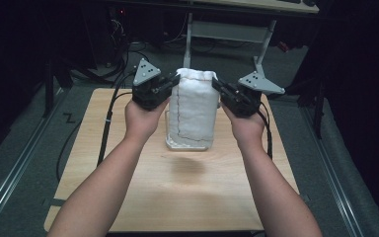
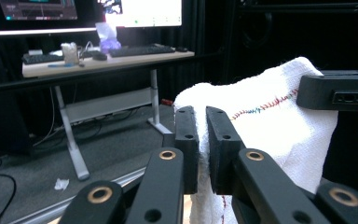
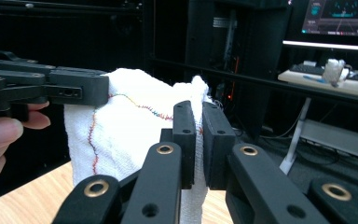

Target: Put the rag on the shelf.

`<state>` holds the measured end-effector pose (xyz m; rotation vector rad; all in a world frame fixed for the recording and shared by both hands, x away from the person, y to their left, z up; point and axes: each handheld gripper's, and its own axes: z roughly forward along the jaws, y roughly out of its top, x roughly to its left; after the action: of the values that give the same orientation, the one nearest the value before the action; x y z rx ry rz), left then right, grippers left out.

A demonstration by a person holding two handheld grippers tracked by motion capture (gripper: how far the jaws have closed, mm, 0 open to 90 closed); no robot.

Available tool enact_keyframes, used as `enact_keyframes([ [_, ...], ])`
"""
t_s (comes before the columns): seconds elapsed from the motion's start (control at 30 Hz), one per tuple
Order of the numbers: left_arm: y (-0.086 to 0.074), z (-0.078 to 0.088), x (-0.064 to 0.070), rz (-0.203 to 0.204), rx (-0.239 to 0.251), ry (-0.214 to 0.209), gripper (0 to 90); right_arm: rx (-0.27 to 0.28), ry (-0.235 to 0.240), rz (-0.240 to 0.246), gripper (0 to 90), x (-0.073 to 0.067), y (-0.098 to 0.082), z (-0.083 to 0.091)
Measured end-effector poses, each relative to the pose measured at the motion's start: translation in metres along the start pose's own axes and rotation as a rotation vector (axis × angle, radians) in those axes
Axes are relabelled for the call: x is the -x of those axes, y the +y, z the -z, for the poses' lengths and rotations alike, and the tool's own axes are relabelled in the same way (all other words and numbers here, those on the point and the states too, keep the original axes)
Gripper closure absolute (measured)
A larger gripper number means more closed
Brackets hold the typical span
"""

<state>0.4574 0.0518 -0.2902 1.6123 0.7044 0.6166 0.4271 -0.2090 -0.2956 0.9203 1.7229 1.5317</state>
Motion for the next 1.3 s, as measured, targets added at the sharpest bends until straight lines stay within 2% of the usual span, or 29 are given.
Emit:
enact_keyframes([
  [0.2,0.004,-0.006,-0.005,0.002,-0.006,0.02,84.2,-0.011,0.002,-0.013,85.6,0.011,0.002,-0.013],
  [0.37,0.001,-0.01,-0.012,0.03,-0.024,0.028,84.2,-0.019,0.015,-0.031,85.7,0.013,0.0,-0.022],
  [0.5,-0.002,-0.016,-0.018,0.025,-0.03,0.035,84.1,-0.038,0.02,-0.041,85.6,0.016,-0.004,-0.031],
  [0.63,-0.005,-0.029,-0.028,0.065,-0.047,0.028,84.1,-0.05,0.012,-0.048,85.6,0.022,-0.005,-0.042],
  [0.77,-0.005,-0.04,-0.036,0.082,-0.052,0.029,84.1,-0.067,0.021,-0.074,85.6,0.032,-0.005,-0.051],
  [0.9,-0.009,-0.047,-0.042,0.098,-0.052,0.032,84.0,-0.077,0.016,-0.074,85.6,0.038,-0.006,-0.06],
  [1.17,-0.024,-0.064,-0.051,0.11,-0.105,0.045,83.8,-0.129,0.003,-0.09,85.5,0.047,-0.02,-0.078],
  [1.2,-0.026,-0.065,-0.051,0.112,-0.113,0.046,83.8,-0.157,-0.013,-0.07,85.5,0.047,-0.026,-0.084],
  [1.3,-0.031,-0.069,-0.055,0.111,-0.128,0.048,83.8,-0.174,-0.01,-0.075,85.5,0.048,-0.031,-0.088],
])
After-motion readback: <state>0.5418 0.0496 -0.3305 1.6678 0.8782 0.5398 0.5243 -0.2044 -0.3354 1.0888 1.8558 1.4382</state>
